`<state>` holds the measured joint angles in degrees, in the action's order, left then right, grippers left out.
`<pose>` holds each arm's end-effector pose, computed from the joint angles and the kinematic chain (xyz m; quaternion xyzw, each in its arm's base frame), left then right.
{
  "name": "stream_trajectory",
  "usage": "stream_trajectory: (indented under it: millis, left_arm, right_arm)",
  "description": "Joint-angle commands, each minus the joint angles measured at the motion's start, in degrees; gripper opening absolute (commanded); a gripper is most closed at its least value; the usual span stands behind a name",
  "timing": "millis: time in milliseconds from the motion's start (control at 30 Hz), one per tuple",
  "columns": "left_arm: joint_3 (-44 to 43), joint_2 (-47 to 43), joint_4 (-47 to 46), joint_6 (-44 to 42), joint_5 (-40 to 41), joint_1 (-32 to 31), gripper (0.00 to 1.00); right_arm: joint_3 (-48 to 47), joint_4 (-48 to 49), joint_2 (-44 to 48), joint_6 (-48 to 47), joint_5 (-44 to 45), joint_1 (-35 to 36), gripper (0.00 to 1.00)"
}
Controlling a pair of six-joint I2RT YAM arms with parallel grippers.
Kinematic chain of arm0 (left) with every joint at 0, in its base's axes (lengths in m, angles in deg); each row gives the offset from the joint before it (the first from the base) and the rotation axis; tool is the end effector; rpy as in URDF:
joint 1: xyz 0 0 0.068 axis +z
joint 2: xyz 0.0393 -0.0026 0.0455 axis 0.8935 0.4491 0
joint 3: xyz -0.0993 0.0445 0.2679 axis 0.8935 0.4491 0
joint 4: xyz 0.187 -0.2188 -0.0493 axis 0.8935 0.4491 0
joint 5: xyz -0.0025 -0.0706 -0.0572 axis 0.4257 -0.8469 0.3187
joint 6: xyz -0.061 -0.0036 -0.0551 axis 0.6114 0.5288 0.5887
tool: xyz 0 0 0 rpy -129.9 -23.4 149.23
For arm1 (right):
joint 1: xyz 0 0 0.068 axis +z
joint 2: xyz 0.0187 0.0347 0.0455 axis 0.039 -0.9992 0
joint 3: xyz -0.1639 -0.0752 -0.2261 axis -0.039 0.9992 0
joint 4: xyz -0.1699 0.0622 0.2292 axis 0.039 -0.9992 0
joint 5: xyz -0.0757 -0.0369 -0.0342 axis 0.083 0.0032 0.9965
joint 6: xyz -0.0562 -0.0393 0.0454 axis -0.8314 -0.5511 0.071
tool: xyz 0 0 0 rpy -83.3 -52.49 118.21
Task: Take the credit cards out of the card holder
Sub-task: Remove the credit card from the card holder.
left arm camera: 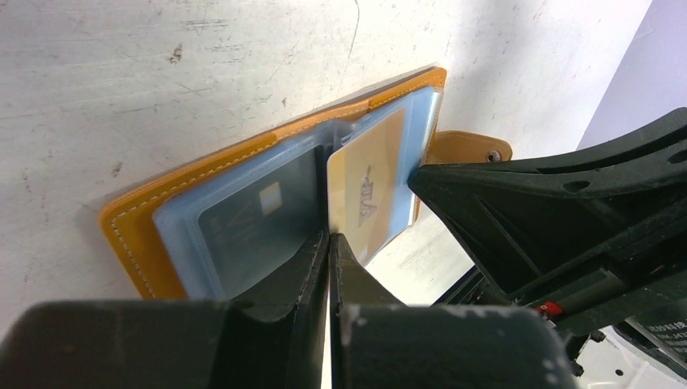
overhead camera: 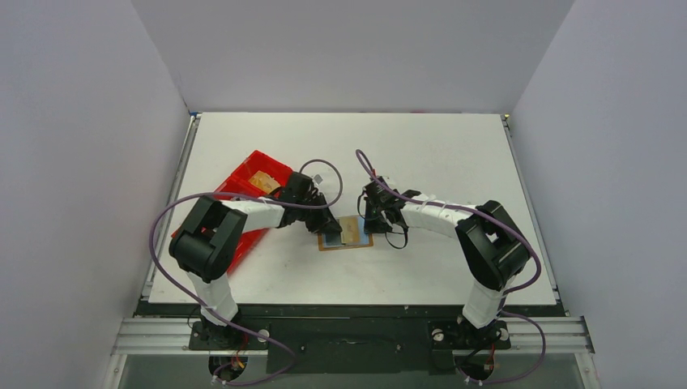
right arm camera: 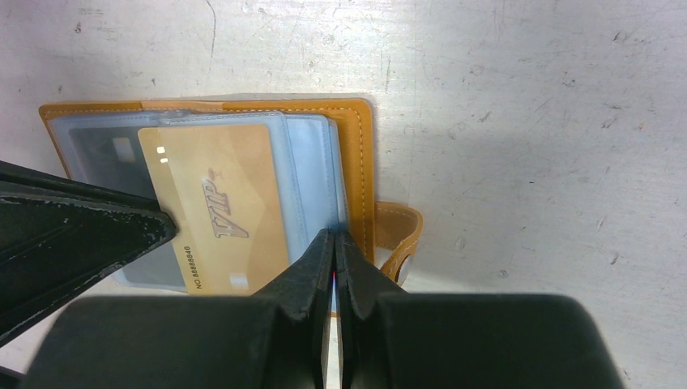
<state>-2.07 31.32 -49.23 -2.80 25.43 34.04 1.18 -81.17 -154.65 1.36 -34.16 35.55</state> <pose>0.3275 -0.2197 0.0985 -0.0906 0.9180 -0.3696 0.1118 0.3053 0.2415 0.1205 0.0222 0.9692 0.1743 0.1724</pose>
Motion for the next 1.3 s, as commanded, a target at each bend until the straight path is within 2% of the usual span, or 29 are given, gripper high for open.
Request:
stream_trajectory:
  millis: [0, 733, 1100, 1133, 1200, 1267]
  left_arm:
    - [0.81, -3.09, -0.52, -1.30, 0.69, 1.14, 0.00]
    - [4.41, -8.77, -0.11, -3.47, 0.53, 4.82, 0.00]
    - [6.00, -11.52, 1.89, -4.12, -1.19, 6.57, 0.00]
    - [6.16, -11.59, 1.40, -3.91, -1.44, 6.81, 0.00]
    - [6.60, -12.03, 0.98, -3.41, -2.55, 7.32, 0.00]
    - [6.93, -12.47, -0.20, -2.93, -3.43, 7.86, 0.00]
  right_arm:
    - [1.15, -2.79, -3.75, -0.97, 2.76, -0.86, 0.00]
    - [0.97, -2.86, -2.48, -0.96, 2.65, -0.89, 0.00]
    - [-4.80, -4.69, 1.96, -1.48, -0.05, -0.86, 0.00]
    - [-5.08, -4.61, 2.63, -1.37, -0.36, -0.82, 0.01]
    - [-6.17, -4.39, 3.74, -1.15, -1.43, -0.81, 0.09]
    - [-6.74, -3.88, 4.94, -0.96, -2.82, -0.81, 0.20]
